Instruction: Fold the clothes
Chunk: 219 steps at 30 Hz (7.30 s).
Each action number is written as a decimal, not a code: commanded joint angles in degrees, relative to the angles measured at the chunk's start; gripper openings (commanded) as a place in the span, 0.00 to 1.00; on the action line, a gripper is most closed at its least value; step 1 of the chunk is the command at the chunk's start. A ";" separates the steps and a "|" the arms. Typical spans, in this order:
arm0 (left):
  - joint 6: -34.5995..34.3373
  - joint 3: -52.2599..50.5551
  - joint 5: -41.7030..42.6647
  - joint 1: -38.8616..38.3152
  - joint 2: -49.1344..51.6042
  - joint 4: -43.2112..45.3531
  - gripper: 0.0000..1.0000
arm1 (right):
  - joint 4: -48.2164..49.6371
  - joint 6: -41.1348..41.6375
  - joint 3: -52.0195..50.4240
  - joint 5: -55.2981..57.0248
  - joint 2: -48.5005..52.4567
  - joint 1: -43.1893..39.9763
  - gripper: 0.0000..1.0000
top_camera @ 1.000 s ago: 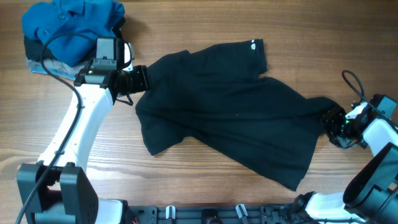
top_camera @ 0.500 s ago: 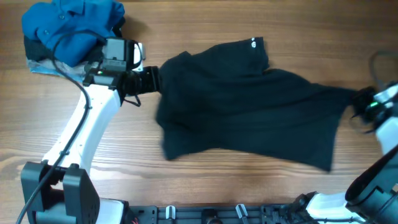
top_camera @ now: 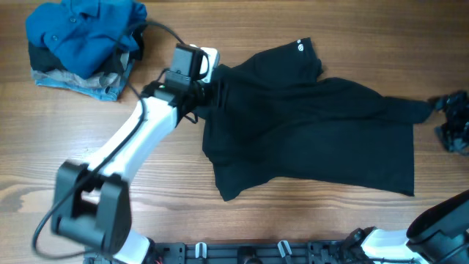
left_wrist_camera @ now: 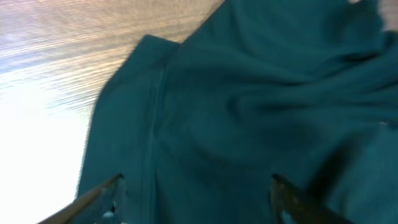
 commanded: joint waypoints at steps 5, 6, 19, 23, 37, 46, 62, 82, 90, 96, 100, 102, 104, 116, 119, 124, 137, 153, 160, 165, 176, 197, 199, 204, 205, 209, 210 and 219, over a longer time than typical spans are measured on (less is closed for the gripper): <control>1.79 -0.26 0.46 -0.13 11.21 3.30 0.43 | -14.32 -3.21 -2.10 12.72 -1.46 2.93 0.68; 1.79 -0.26 0.42 -0.13 12.17 3.32 0.39 | -15.08 -3.10 -3.02 14.12 -1.46 3.23 0.71; -2.29 -0.26 -9.22 1.33 15.13 -1.20 0.25 | -4.48 8.55 -20.09 30.42 -1.44 1.95 0.74; -2.32 -0.26 -9.22 1.33 15.13 -1.51 0.25 | -3.93 8.94 -21.62 30.84 -1.42 1.95 0.69; -2.56 -0.24 -9.22 2.27 9.38 -3.61 0.35 | 7.28 13.09 -28.61 33.73 -1.49 1.64 0.04; -1.86 -0.24 -7.67 5.92 5.11 -5.75 0.43 | -13.16 17.38 -5.88 42.91 -1.53 -10.05 0.04; 1.42 -0.26 16.28 2.56 5.38 -2.43 0.72 | -15.56 11.39 -0.63 33.79 -1.51 -14.12 0.86; -2.60 -0.26 -4.35 -5.64 17.81 -0.11 0.08 | -7.74 -18.93 -0.63 -9.33 -1.60 -2.10 0.69; -12.66 -0.24 -20.70 6.14 19.26 -9.44 0.04 | -8.96 -18.10 -0.66 -7.85 -1.60 -1.57 0.68; -5.81 2.71 -14.23 16.26 17.07 -12.52 0.04 | -8.92 -17.99 -1.07 -6.01 -1.57 1.14 0.67; -0.76 4.68 -9.97 17.16 12.63 -13.25 0.10 | -8.63 -14.19 -3.56 3.96 -1.51 6.88 0.69; -0.72 4.98 -9.53 16.74 9.97 -13.27 0.15 | -8.44 -8.72 -5.33 10.88 -1.44 9.77 0.70; -0.74 4.98 -8.79 16.33 7.28 -13.49 0.21 | -7.69 -6.88 -7.72 13.07 -1.44 12.59 0.72; -0.76 4.98 7.17 15.89 -0.96 -25.33 0.37 | -3.10 7.02 -25.62 22.73 -1.36 17.27 0.93; -0.74 4.98 7.17 15.87 -0.96 -28.11 0.36 | -0.96 7.15 -27.39 22.86 -1.36 17.27 0.62; -0.33 4.98 7.13 15.87 -0.96 -31.12 0.36 | -0.11 13.55 -26.56 33.44 -1.38 14.58 0.04; -0.33 4.98 7.15 15.87 -0.96 -32.94 0.40 | -3.43 10.19 -17.66 31.12 -1.38 -5.38 0.60; -10.08 -12.74 9.03 6.99 -0.83 -24.83 0.44 | 1.92 -16.76 -11.08 -8.24 -2.14 2.69 0.68; -13.62 -21.11 7.08 6.99 -0.83 -16.76 0.38 | 4.66 -18.38 -11.10 -8.00 -2.12 11.45 0.71; -25.09 -22.23 -13.57 8.72 -0.72 -16.31 0.05 | 7.58 -16.31 -11.10 -4.94 -2.12 16.65 0.72; -16.04 -16.24 -18.49 30.60 -0.72 -14.78 0.07 | 20.41 -8.00 -12.48 2.69 -2.01 23.67 0.72; -10.80 -11.74 -11.30 24.98 -0.90 -16.39 0.43 | 43.41 -9.01 -13.92 12.55 20.63 31.06 0.75; -10.82 -11.72 -11.28 24.98 -1.42 -16.41 0.42 | 43.41 -7.63 -13.92 11.63 22.82 31.58 0.66; -10.82 -11.02 -11.28 24.98 -3.06 -16.94 0.43 | 42.95 -7.69 -13.92 6.60 24.20 33.16 0.41; -10.82 -10.49 -11.30 24.98 -3.56 -17.44 0.42 | 42.73 -7.50 -13.90 6.01 24.13 33.38 0.41; -10.84 -8.79 -11.28 24.98 -5.18 -18.62 0.43 | 40.44 -6.32 -13.90 5.92 24.13 33.44 0.41; -10.84 -8.59 -11.28 24.98 -5.53 -18.78 0.43 | 39.93 -6.43 -13.90 5.95 24.13 33.44 0.40; -10.82 -8.35 -11.28 24.98 -8.46 -19.26 0.46 | 35.28 -12.07 -10.45 17.25 22.27 31.67 0.76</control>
